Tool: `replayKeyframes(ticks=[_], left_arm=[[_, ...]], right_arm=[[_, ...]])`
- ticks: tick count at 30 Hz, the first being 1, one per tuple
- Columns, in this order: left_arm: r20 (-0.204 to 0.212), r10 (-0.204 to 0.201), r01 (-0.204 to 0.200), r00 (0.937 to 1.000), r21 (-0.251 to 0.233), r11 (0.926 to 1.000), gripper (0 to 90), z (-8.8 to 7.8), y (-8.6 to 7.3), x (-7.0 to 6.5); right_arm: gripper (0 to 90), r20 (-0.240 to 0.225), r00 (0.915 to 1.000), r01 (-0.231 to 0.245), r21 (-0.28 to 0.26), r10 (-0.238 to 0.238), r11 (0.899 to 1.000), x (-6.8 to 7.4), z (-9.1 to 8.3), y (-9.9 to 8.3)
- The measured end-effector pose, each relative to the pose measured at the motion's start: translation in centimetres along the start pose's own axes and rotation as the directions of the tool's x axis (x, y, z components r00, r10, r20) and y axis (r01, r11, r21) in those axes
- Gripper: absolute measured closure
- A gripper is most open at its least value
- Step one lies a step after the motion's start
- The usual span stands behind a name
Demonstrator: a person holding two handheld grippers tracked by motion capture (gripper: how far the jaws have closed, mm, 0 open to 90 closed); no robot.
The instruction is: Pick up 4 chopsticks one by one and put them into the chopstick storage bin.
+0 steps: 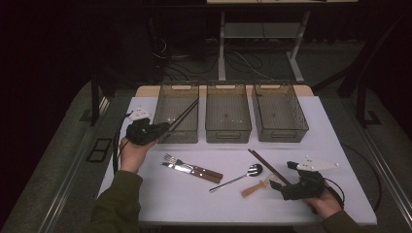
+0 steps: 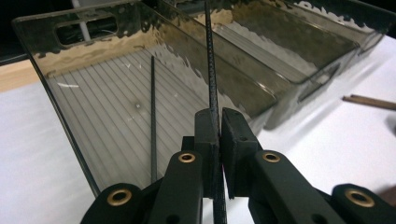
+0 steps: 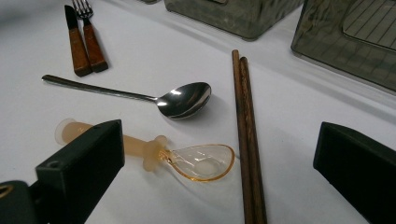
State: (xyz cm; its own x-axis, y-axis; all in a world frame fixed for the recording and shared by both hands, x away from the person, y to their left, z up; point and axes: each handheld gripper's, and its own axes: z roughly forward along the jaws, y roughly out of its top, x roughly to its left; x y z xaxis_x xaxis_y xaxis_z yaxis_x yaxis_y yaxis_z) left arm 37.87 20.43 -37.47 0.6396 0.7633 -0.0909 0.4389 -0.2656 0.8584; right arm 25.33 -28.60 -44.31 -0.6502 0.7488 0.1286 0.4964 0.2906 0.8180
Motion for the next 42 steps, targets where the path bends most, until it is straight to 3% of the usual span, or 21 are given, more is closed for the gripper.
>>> replayKeyframes(ticks=[7, 18, 29, 37, 42], left_arm=[[-0.024, 0.006, -0.006, 0.9997, 0.015, 0.9999, 85.2, 1.1, 1.8, 0.7], [-0.054, -0.041, 0.042, 0.9977, 0.023, 0.9988, 85.2, 3.1, 3.3, 2.3], [-0.089, -0.071, 0.078, 0.9935, 0.077, 0.9939, 85.2, 5.8, 3.6, 3.2], [-0.124, -0.090, 0.108, 0.9881, 0.144, 0.9836, 85.2, 7.1, 3.1, 3.7], [-0.131, -0.081, 0.103, 0.9880, 0.171, 0.9798, 85.1, 7.5, 2.9, 3.7]], right_arm=[[1.5, 0.000, 1.0000, 0.002, -0.002, -0.002, 1.000, 0.0, 0.0, 0.0], [1.5, -0.001, 1.0000, -0.001, -0.002, 0.001, 1.000, 0.0, 0.0, 0.0], [1.5, -0.001, 1.0000, 0.000, -0.002, 0.000, 1.000, 0.0, 0.0, 0.0], [1.5, -0.003, 1.0000, -0.001, -0.007, 0.001, 1.000, 0.0, -0.1, 0.0], [1.5, -0.004, 1.0000, -0.001, -0.006, 0.001, 1.000, 0.0, -0.1, 0.0]])
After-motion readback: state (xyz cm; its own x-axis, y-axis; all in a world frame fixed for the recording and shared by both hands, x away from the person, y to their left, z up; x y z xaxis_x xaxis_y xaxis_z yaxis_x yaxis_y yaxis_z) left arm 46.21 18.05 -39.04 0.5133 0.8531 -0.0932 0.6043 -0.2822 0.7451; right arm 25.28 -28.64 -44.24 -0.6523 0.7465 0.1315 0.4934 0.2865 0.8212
